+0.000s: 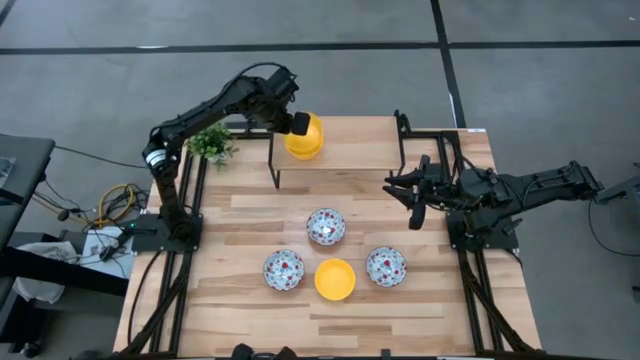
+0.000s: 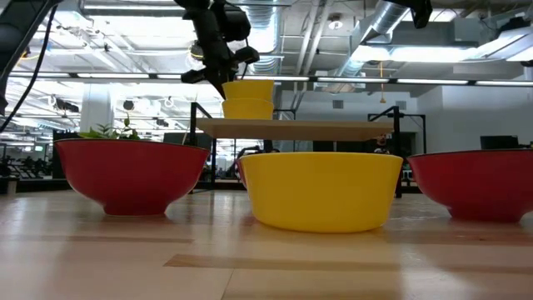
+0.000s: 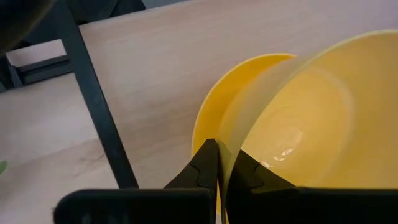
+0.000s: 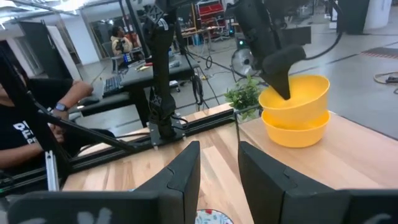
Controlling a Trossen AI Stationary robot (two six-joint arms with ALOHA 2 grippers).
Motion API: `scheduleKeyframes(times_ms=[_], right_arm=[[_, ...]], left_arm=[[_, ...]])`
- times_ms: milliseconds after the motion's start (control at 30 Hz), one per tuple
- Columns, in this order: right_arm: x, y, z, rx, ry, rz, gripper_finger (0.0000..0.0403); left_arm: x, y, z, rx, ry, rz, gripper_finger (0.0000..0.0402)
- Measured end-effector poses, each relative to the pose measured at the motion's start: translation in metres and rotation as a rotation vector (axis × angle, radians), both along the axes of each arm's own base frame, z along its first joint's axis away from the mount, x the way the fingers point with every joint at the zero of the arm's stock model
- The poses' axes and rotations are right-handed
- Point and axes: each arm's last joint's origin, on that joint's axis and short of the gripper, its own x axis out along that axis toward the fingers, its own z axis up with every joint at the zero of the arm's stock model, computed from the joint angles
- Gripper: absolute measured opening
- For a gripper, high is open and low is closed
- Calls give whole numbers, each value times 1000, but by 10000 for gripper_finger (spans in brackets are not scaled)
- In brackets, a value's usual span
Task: Pick & Place Mini bowls
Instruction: Stack the top yellow bowl on top of the yellow bowl on the shelf
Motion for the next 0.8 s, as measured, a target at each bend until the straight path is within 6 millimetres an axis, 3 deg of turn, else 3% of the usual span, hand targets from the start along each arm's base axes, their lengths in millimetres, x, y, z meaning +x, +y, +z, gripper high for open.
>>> scheduleKeyframes(times_ms=[800], right_arm=[[0, 0, -1, -69, 27, 5, 98]], left_arm=[[-1, 1, -1, -3, 14, -10, 4]])
